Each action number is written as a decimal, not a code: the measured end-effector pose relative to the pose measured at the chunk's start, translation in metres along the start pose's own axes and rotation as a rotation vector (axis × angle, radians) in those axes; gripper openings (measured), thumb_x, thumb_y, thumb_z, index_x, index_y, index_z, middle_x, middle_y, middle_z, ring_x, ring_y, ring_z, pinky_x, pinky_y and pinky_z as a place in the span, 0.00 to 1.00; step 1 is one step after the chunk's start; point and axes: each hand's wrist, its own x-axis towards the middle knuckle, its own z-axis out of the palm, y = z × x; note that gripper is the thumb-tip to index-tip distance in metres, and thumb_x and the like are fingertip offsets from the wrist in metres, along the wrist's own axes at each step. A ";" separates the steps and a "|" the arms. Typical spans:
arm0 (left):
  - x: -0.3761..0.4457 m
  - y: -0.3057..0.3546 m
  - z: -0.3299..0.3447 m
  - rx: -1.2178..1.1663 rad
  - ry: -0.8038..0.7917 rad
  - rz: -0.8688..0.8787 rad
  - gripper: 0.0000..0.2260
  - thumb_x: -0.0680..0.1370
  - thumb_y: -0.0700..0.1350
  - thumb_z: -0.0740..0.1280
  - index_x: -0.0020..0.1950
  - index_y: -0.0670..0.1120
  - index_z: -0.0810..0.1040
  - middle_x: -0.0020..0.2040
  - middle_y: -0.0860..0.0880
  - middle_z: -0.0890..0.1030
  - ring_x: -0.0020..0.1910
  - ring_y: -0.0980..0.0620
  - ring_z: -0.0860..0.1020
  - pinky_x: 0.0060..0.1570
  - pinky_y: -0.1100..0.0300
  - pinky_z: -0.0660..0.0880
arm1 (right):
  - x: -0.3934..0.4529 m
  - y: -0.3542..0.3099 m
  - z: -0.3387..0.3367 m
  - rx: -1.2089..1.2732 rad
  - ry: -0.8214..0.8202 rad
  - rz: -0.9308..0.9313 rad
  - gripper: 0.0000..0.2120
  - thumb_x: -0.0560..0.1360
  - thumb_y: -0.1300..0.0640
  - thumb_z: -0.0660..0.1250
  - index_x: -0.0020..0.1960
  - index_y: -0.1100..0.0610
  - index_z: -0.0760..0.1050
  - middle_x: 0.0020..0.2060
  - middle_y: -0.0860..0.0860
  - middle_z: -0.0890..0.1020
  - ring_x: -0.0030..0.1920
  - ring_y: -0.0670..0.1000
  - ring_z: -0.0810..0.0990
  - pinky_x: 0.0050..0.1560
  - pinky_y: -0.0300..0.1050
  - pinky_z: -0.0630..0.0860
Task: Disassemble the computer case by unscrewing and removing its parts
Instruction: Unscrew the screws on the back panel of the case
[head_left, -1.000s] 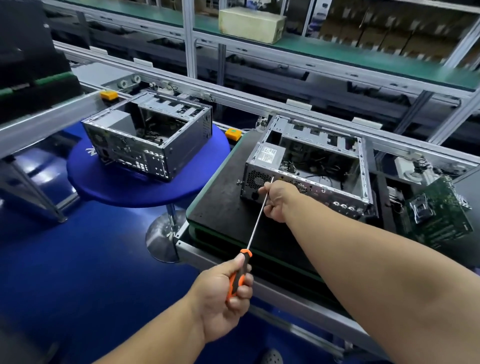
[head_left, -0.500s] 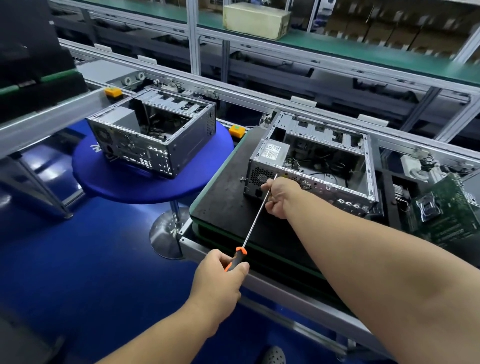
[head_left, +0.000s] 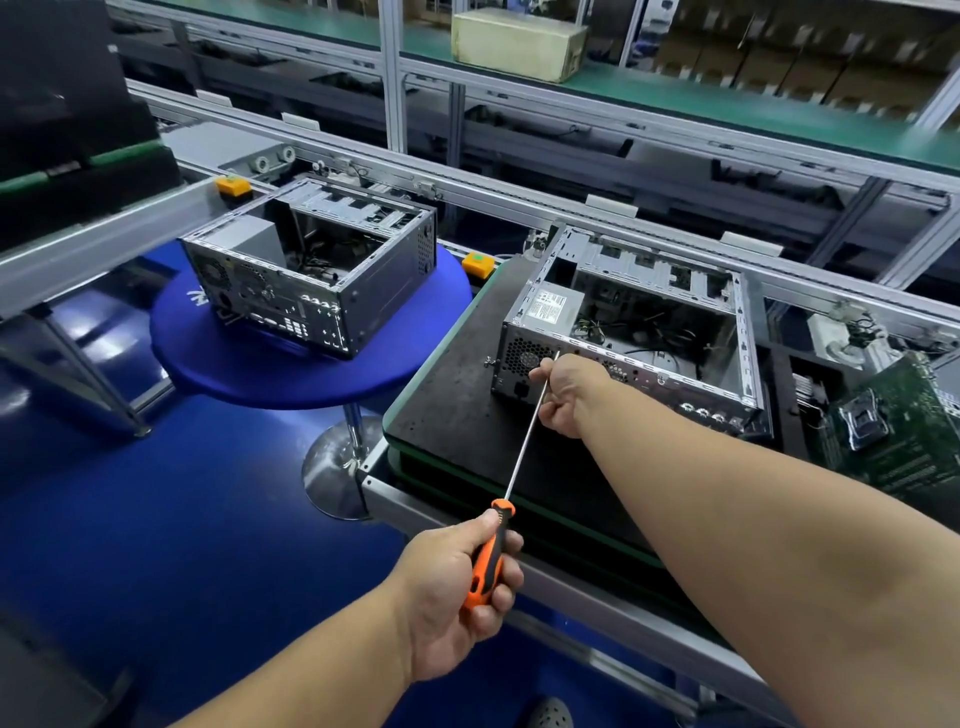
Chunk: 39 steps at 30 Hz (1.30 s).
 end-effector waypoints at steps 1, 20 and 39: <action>0.001 -0.001 0.000 0.091 0.043 0.059 0.15 0.85 0.53 0.66 0.56 0.41 0.82 0.39 0.44 0.80 0.30 0.51 0.75 0.23 0.62 0.67 | 0.000 0.000 0.000 0.003 -0.001 0.003 0.13 0.82 0.57 0.60 0.39 0.54 0.75 0.35 0.47 0.75 0.27 0.46 0.59 0.20 0.33 0.60; 0.009 -0.018 -0.009 0.693 0.156 0.554 0.24 0.87 0.44 0.60 0.79 0.67 0.64 0.55 0.56 0.80 0.44 0.55 0.79 0.41 0.66 0.72 | -0.002 0.000 0.004 -0.002 -0.004 0.048 0.15 0.82 0.52 0.61 0.38 0.51 0.74 0.35 0.45 0.68 0.28 0.46 0.58 0.19 0.33 0.58; 0.006 -0.004 -0.003 0.175 0.128 0.321 0.07 0.84 0.43 0.67 0.61 0.52 0.82 0.40 0.45 0.80 0.30 0.52 0.74 0.24 0.61 0.65 | -0.005 0.005 -0.004 0.000 -0.061 -0.012 0.15 0.84 0.54 0.57 0.44 0.53 0.78 0.35 0.49 0.65 0.29 0.47 0.60 0.21 0.34 0.61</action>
